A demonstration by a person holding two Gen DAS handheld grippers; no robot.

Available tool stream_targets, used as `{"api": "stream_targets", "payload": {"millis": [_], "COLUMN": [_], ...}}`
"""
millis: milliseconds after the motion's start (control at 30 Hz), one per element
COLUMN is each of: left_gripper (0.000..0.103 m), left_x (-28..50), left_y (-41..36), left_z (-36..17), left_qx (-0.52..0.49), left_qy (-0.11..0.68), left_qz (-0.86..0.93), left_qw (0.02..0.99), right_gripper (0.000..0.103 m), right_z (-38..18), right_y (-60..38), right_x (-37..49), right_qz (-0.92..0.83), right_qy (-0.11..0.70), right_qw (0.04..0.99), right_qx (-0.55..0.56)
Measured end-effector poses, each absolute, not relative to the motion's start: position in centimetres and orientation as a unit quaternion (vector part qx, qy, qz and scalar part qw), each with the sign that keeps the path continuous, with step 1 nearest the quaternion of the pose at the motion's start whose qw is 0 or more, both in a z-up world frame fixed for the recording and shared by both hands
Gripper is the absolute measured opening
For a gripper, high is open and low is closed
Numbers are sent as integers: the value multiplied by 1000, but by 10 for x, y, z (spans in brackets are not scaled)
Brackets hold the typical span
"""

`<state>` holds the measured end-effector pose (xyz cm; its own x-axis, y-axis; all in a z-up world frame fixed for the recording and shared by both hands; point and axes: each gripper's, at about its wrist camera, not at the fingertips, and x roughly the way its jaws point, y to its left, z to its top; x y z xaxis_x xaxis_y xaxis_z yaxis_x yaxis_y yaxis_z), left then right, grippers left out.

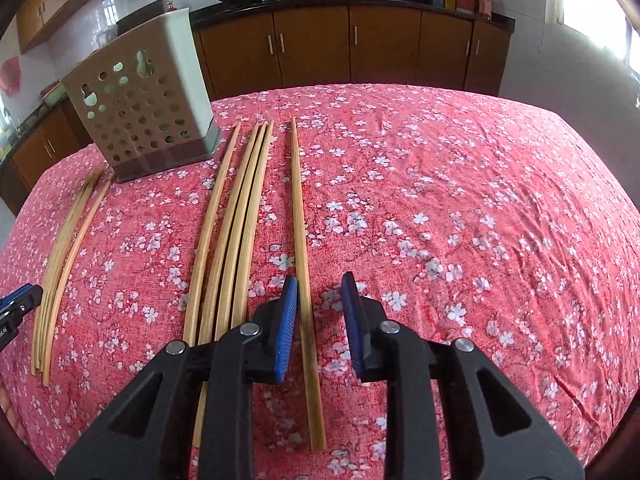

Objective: Organize utensils
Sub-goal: 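Lower the left tool onto one bamboo chopstick and close while the right tool grasps another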

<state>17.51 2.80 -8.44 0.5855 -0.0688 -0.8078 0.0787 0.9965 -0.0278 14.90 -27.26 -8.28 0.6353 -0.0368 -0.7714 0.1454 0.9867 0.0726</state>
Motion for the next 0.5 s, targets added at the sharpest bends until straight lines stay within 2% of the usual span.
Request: {"api": "stream_targets", "payload": {"millis": [67,200,333,500], "left_gripper": [26,9,8,8], "left_x": [176,184,203,222], "left_y": [26,29,43,66], "left_z": [-86,-88,-90,-91], "left_qx": [16,19,15,1], "left_qy": [451,449,444,434], "left_qz": [-37,-31,-13,7], "left_qw": [891,893,896,901], "right_gripper": [24,24,10,8], "right_z": [-84,-86,-87,-88], "right_y": [-270,-266,-273,-290], "right_x": [152,155,161,177], "right_qz": [-49,-45,-47,-63], "right_qy": [422,419,416,414], "right_qw": [903,906,907,906], "right_qx": [64,53,54,65]}}
